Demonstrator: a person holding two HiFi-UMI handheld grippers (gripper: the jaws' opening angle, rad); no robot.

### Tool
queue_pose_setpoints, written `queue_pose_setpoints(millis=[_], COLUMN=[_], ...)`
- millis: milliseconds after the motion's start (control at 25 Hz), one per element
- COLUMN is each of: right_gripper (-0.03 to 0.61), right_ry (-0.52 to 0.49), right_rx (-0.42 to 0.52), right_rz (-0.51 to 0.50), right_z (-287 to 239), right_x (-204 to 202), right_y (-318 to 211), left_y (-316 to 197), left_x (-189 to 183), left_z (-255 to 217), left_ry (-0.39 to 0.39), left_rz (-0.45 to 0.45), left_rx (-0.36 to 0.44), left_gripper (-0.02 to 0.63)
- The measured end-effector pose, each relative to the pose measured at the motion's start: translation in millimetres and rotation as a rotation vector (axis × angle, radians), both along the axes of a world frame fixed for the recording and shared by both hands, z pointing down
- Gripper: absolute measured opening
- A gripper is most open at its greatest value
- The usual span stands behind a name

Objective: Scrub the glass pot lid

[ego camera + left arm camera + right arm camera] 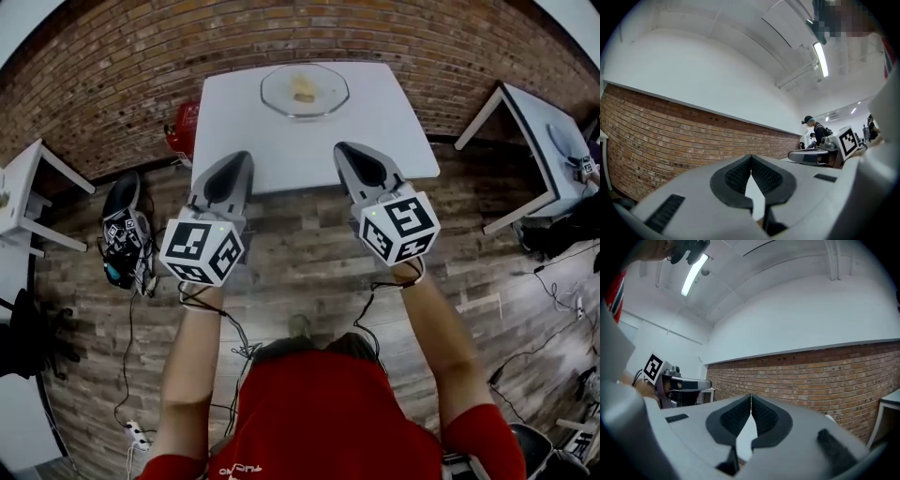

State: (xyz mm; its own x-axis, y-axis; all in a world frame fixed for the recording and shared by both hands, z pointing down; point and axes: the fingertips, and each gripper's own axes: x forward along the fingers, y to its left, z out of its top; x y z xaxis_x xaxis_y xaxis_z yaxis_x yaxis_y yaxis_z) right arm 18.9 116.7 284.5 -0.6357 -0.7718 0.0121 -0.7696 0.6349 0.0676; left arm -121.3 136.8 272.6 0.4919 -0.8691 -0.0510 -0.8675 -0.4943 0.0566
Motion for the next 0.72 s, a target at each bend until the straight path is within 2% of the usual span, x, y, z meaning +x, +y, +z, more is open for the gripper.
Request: queue_pose_setpoints(millis=[360,720], right_gripper=[0.031,0.031], right_ry=[0.023,0.036], right_rx=[-0.012,-0.007], right_rz=[0.039,0.029], right_z=[5.6,11.1], right_x=[-12.6,-10.4], right_y=[-53.5,-121.5], left_y=[-62.9,-129.3], left_x=[-19.6,-16.7], left_z=[6.7,14.3], left_ry=[0.035,0.03], left_rz=[0.025,0.016], left_rx=[-0.008,-0.017], left_gripper=[0.018,0.018])
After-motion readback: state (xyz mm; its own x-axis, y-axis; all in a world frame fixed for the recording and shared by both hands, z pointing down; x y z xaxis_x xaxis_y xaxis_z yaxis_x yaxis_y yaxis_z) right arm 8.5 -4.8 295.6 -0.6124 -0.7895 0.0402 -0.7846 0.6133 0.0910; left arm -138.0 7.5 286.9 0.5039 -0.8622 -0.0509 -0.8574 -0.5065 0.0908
